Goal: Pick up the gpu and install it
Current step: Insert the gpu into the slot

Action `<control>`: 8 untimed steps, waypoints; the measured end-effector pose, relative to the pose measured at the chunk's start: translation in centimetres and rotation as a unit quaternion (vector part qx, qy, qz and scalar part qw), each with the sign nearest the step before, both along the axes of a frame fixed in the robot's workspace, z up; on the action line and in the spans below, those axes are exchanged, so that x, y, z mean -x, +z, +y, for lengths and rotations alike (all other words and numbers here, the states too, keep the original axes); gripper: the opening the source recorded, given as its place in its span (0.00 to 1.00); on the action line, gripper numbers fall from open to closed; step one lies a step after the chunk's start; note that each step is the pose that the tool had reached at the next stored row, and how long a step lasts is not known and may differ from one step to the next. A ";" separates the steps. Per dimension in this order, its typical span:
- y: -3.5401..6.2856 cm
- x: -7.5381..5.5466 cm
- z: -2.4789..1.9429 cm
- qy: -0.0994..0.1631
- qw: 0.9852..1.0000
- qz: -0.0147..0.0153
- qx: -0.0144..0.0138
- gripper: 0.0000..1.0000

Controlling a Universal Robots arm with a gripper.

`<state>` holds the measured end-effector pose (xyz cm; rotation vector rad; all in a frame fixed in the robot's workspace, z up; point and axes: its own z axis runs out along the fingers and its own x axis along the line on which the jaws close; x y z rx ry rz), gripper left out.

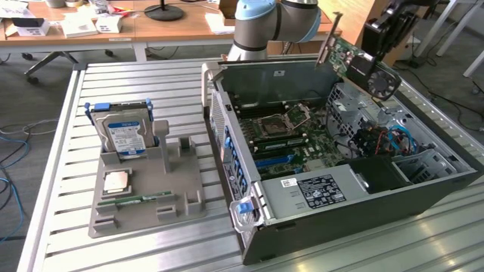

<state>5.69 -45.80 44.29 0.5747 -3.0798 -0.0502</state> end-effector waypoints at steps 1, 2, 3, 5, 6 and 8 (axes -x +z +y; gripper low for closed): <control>0.00 0.0 0.00 0.008 1.000 0.000 0.000 0.26; 0.00 0.0 0.00 0.015 1.000 0.000 0.001 0.26; 0.00 0.0 0.00 0.023 1.000 0.000 0.001 0.26; 0.00 0.0 0.00 0.038 0.999 0.000 0.002 0.26; 0.00 0.0 0.00 0.046 0.999 0.000 0.003 0.26; 0.00 0.1 0.00 0.060 0.998 0.000 0.004 0.26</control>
